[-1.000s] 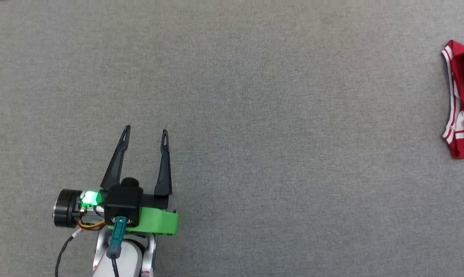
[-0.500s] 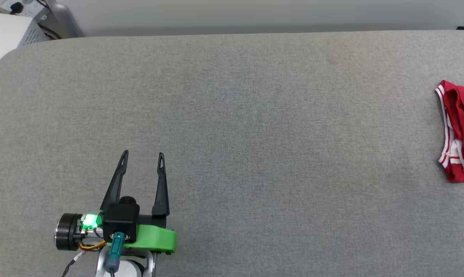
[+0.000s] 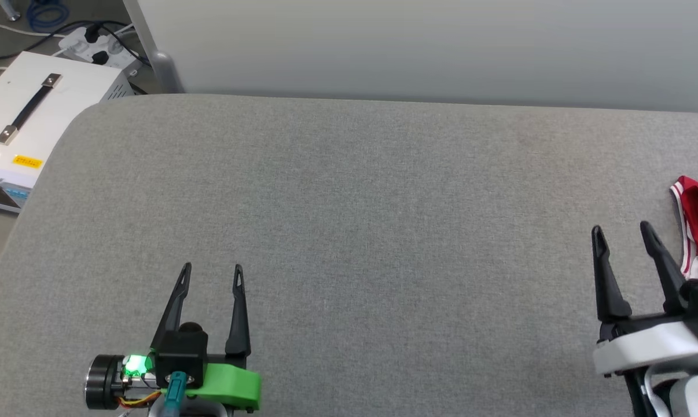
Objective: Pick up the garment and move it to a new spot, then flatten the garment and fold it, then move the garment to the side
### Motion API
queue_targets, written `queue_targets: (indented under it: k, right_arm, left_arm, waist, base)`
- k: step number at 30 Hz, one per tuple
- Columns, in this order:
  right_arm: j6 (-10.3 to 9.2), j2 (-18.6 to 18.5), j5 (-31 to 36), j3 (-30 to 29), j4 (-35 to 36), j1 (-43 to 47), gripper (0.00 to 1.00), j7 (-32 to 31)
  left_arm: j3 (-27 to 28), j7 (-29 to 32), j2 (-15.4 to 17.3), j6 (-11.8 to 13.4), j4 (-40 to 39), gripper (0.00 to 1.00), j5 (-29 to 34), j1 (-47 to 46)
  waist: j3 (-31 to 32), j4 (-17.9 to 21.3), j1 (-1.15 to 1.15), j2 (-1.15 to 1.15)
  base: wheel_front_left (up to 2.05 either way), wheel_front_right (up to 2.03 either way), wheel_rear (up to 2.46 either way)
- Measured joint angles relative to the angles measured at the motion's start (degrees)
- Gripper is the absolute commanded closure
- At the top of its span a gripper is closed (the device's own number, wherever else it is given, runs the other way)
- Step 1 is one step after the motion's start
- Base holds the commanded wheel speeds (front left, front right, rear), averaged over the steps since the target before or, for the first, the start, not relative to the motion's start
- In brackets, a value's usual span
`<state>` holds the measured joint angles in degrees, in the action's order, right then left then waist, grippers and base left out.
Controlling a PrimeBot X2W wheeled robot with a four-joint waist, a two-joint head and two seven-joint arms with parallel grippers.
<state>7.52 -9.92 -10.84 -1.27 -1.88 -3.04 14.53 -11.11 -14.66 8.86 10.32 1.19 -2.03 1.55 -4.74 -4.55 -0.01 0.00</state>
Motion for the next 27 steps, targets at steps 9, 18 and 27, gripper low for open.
queue_targets:
  k: [9, 18, 27]
  right_arm:
    - [0.0, 3.1, 1.8, -1.1, 3.5, 7.5, 0.0, 0.1]
    - [0.0, 4.2, 2.7, -2.0, 6.9, 11.5, 0.0, 0.1]
    - [0.0, 4.7, 3.6, -2.2, 7.6, 13.2, 0.0, 0.1]
  left_arm:
    - [0.3, 0.0, -0.1, -2.0, -0.2, 0.0, -0.6, 2.4]
    - [0.8, 0.0, -0.2, -3.4, -0.8, 0.0, -0.6, 4.4]
    - [1.4, 0.0, -0.4, -4.5, -1.0, 0.0, -0.6, 5.3]
  waist:
    - [2.9, 0.3, 0.0, 0.0]
    - [4.6, 1.0, 0.0, 0.0]
    - [5.1, 1.4, 0.0, 0.0]
  base:
    - [0.0, 0.0, 0.0]
    - [0.0, 0.0, 0.0]
    - [0.0, 0.0, 0.0]
